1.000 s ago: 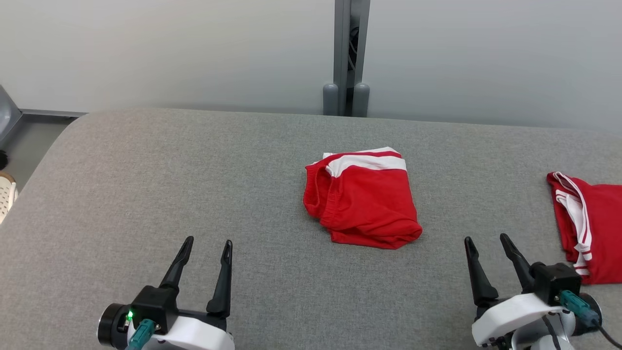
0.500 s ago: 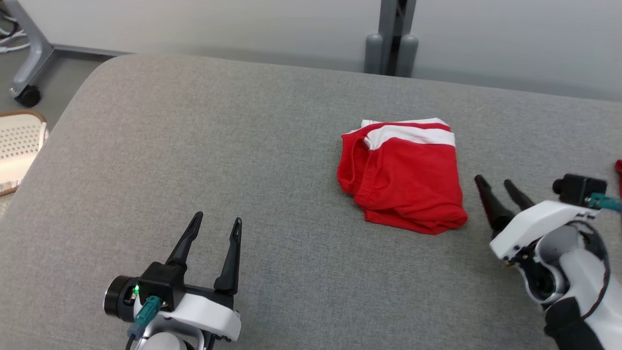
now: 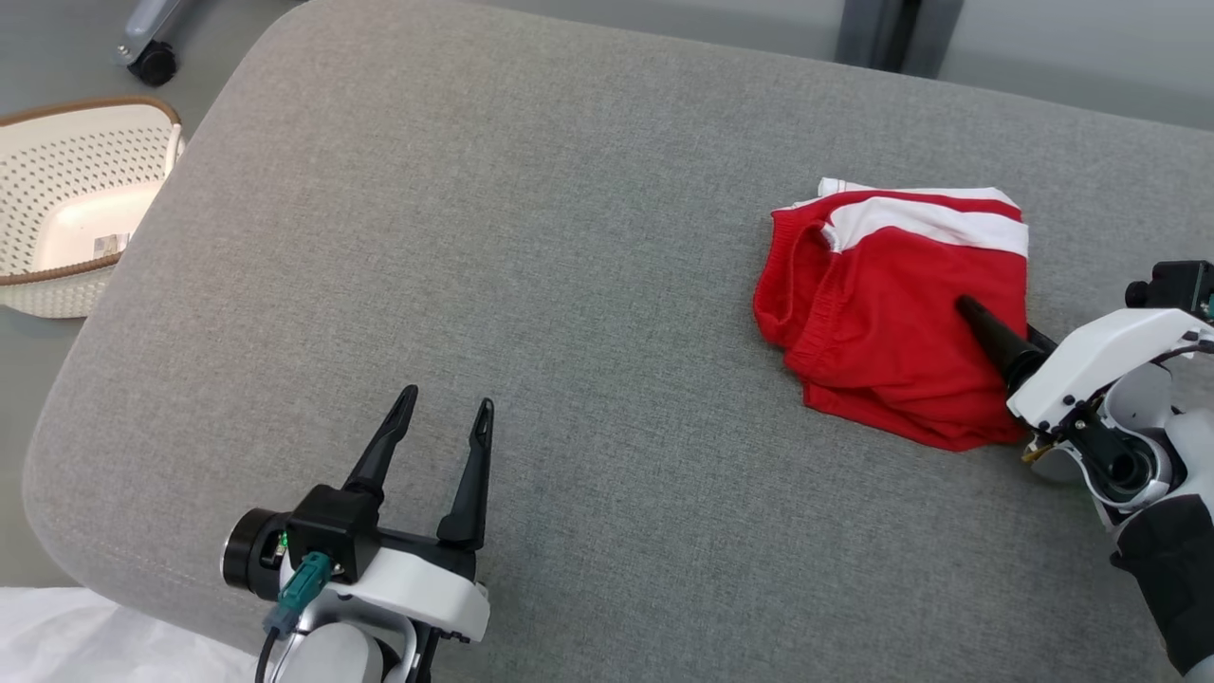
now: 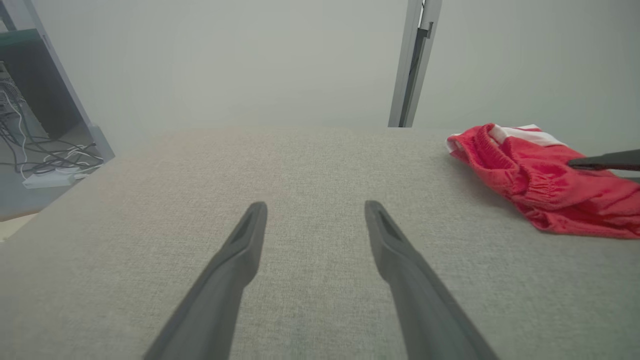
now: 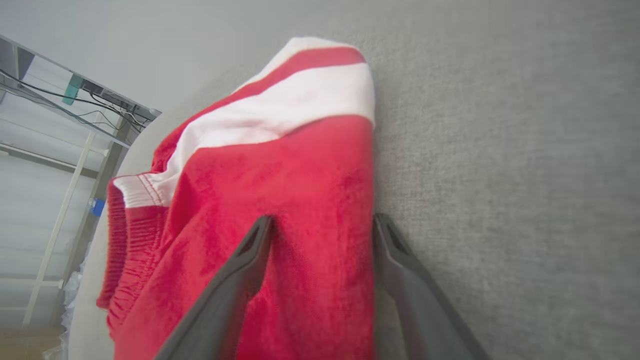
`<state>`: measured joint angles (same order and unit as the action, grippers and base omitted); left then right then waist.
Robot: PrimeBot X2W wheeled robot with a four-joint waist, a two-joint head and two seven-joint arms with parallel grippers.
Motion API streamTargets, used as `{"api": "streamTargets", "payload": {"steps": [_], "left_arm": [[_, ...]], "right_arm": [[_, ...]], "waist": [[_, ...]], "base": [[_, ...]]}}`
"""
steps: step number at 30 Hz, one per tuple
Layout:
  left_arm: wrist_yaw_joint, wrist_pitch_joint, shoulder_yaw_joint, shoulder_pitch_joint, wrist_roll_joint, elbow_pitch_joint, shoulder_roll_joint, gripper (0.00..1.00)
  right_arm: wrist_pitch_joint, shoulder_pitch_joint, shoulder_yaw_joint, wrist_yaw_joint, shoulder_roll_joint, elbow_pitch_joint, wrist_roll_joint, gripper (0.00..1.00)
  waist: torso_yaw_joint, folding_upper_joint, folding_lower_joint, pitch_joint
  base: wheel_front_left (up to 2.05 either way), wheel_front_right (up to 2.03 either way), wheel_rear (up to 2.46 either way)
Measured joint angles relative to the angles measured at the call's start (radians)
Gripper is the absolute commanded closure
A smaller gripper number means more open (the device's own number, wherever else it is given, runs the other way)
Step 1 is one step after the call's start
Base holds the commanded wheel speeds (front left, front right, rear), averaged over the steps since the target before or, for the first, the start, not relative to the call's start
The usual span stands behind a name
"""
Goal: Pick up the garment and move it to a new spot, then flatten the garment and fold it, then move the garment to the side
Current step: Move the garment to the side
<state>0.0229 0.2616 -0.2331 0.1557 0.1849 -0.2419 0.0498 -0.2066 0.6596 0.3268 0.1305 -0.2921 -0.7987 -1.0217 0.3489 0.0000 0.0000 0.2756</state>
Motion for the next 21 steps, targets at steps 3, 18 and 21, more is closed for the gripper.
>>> {"api": "streamTargets", "payload": {"steps": [3, 18, 21], "left_arm": [[-0.018, 0.000, -0.002, 0.002, -0.003, -0.003, 0.000, 0.00], [-0.018, 0.000, -0.005, 0.019, -0.017, -0.013, -0.001, 0.00], [-0.016, 0.000, -0.002, 0.021, -0.018, -0.015, -0.001, 0.00]], "right_arm": [[0.000, 0.020, 0.027, 0.000, -0.012, -0.012, -0.021, 0.00], [0.079, 0.098, 0.255, 0.000, -0.043, -0.029, 0.007, 1.00], [0.111, 0.111, 0.343, 0.000, -0.075, -0.022, 0.059, 1.00]], "waist": [[0.016, 0.0001, 0.0000, 0.014], [0.008, 0.0000, 0.0000, 0.032], [-0.010, 0.0000, 0.0000, 0.024]], "base": [[0.00, 0.00, 0.00], [0.00, 0.00, 0.00], [0.00, 0.00, 0.00]]}}
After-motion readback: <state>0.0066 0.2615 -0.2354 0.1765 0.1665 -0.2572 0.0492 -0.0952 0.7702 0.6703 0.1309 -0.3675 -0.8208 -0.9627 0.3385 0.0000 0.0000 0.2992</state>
